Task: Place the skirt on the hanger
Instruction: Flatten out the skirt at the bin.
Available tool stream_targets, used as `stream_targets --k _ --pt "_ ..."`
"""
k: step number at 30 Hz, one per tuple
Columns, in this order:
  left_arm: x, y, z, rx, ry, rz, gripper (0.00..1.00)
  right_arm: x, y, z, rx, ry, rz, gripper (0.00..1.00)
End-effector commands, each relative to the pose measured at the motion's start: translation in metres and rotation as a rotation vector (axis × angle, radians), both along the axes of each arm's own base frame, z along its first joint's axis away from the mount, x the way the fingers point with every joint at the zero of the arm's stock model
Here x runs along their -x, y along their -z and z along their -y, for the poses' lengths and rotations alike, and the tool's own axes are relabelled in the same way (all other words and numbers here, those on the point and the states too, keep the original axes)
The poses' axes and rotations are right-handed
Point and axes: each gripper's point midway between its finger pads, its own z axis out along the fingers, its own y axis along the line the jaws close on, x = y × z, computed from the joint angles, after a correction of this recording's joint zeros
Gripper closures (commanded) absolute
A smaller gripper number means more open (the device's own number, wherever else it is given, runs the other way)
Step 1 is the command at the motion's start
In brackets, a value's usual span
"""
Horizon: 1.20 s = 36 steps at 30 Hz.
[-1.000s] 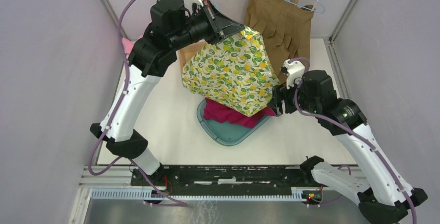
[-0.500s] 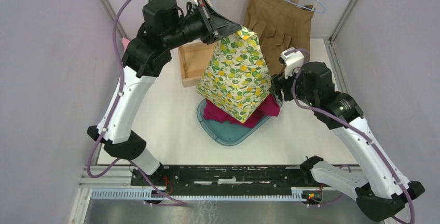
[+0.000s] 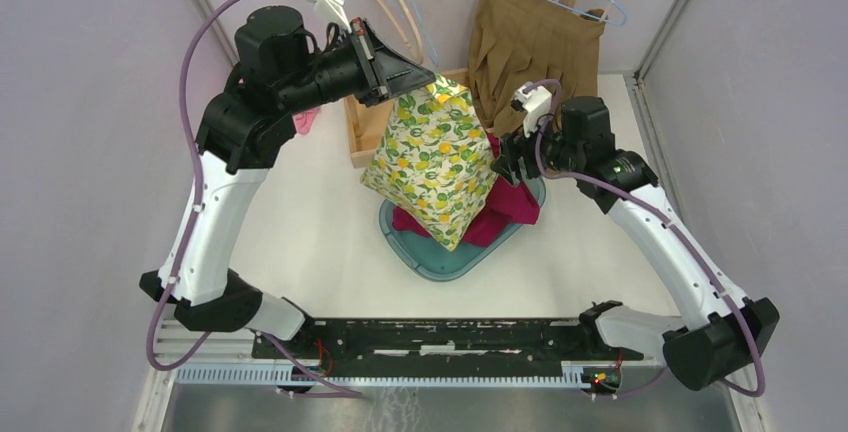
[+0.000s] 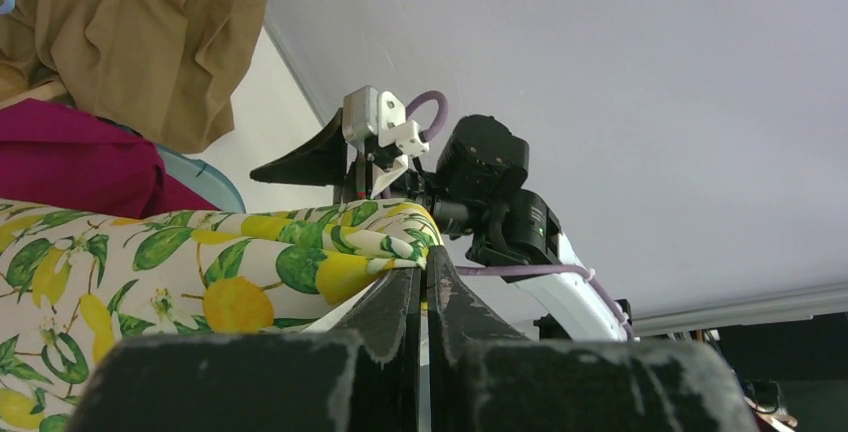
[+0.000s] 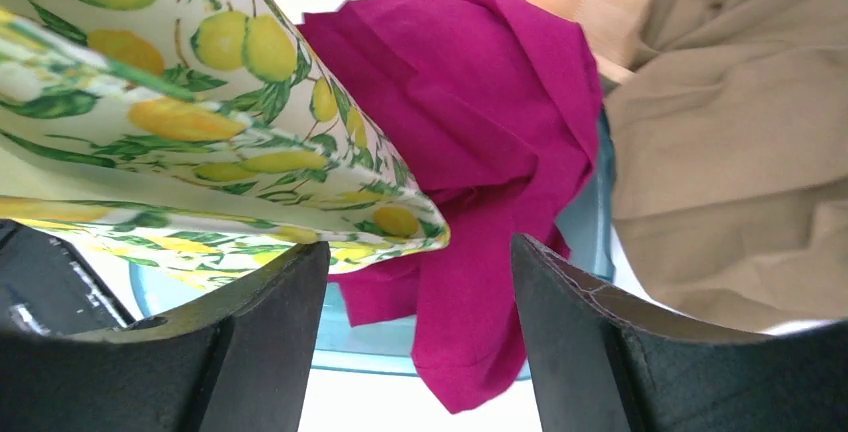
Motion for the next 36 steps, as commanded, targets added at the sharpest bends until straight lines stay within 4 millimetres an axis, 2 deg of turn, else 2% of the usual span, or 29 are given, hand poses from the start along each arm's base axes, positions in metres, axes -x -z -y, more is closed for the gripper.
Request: stream_targets --k 1,7,11,15,22,28,32,36 --pt "0.016 -0.023 -0.008 0.035 0.054 0.119 0.96 0.009 -0.024 -0.029 -0.153 -0.185 0.042 0.27" --pt "0.016 -0.023 -0.005 0.058 0.074 0.117 0.96 0.01 -0.024 -0.039 -0.253 -0.278 0.008 0.27" --pt "0.016 -0.026 -0.005 0.068 0.077 0.119 0.96 0.024 -0.025 -0.056 -0.358 -0.422 -0.045 0.28" --pt "0.016 -0.029 -0.003 0.082 0.095 0.119 0.96 0.021 -0.018 -0.062 -0.392 -0.448 -0.042 0.27" --pt "0.011 -0.025 0.001 0.08 0.107 0.111 0.96 0.028 -0.025 -0.077 -0.499 -0.576 -0.041 0.26" --pt "0.007 -0.024 0.004 0.078 0.114 0.109 0.96 0.028 -0.024 -0.085 -0.516 -0.622 -0.035 0.25" --pt "0.004 -0.023 0.004 0.078 0.11 0.109 0.96 0.037 -0.025 -0.092 -0.519 -0.665 -0.045 0.26" --pt "0.0 -0.024 0.003 0.082 0.109 0.113 0.96 0.05 -0.021 -0.1 -0.502 -0.691 -0.071 0.33"
